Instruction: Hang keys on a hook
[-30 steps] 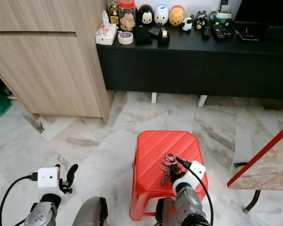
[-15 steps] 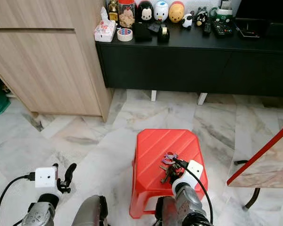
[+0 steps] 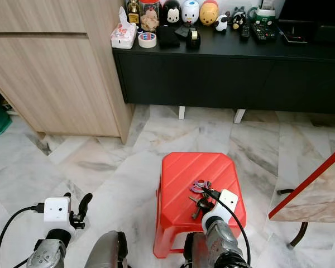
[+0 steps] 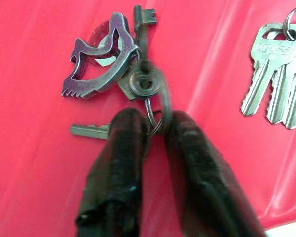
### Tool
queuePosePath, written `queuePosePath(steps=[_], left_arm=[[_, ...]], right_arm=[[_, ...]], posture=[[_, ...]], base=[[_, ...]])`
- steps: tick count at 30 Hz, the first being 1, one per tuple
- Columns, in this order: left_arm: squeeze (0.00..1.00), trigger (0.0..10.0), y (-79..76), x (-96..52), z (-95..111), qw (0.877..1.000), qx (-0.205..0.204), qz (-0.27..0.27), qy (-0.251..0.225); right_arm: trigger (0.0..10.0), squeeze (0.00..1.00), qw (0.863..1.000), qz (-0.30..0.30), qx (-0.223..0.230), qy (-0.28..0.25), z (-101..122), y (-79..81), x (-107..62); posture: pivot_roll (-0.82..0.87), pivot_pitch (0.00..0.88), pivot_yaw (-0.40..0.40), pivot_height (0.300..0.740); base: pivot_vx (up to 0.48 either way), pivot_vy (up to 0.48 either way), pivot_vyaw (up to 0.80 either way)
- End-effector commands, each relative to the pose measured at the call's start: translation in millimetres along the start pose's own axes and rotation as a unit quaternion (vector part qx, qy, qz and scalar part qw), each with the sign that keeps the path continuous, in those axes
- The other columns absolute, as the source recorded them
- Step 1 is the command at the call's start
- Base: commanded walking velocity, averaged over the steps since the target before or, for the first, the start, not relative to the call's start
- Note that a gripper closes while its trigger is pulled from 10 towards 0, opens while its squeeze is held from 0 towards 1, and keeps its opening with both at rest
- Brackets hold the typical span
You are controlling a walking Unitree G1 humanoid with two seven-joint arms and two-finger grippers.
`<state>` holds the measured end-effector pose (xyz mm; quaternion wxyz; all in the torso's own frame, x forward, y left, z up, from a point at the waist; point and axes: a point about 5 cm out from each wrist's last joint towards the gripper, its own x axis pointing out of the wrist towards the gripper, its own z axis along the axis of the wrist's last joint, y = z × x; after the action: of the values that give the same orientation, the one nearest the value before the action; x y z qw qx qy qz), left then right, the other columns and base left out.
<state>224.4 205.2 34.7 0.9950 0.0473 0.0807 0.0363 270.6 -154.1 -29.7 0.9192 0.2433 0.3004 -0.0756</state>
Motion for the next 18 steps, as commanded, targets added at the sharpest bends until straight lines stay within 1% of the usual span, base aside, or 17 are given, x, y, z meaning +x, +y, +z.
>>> queuePosePath(steps=[1, 8, 12, 13, 15, 18], left_arm=[[0.0, 10.0, 1.2, -3.1, -3, 1.0, 0.006, 0.002, 0.009], [0.0, 10.0, 0.3, -2.8, -4, 1.0, 0.006, 0.002, 0.012], [0.0, 10.0, 0.3, -2.1, -5, 1.0, 0.007, 0.003, 0.014], [0.0, 10.0, 0.2, -1.2, -5, 1.0, 0.007, 0.003, 0.015], [0.0, 10.0, 0.2, -0.2, -6, 1.0, 0.006, 0.004, 0.016], [0.0, 10.0, -0.6, 2.3, -6, 1.0, 0.005, 0.005, 0.017]], right_arm=[[0.0, 0.0, 1.0, -0.008, 0.001, 0.02, -9, -2.1, -1.7], [0.0, 0.0, 1.0, -0.005, 0.001, 0.015, -8, -0.5, -1.3], [0.0, 0.0, 1.0, -0.003, -0.004, -0.002, -3, 0.8, -0.6], [0.0, 0.0, 1.0, 0.001, -0.015, -0.018, 2, 2.7, 0.0], [0.0, 0.0, 0.999, 0.01, -0.036, -0.031, 6, 5.7, 0.5], [0.0, 0.0, 0.997, 0.027, -0.041, -0.057, 14, 11.9, 1.1]], posture=[[0.13, 0.144, -0.016, 0.607], [0.12, 0.142, -0.015, 0.607], [0.12, 0.139, -0.016, 0.607], [0.12, 0.134, -0.017, 0.607], [0.12, 0.13, -0.017, 0.607], [0.11, 0.118, -0.021, 0.607]], base=[[0.0, 0.0, 0.0], [0.0, 0.0, 0.0], [0.0, 0.0, 0.0], [0.0, 0.0, 0.0], [0.0, 0.0, 0.0], [0.0, 0.0, 0.0]])
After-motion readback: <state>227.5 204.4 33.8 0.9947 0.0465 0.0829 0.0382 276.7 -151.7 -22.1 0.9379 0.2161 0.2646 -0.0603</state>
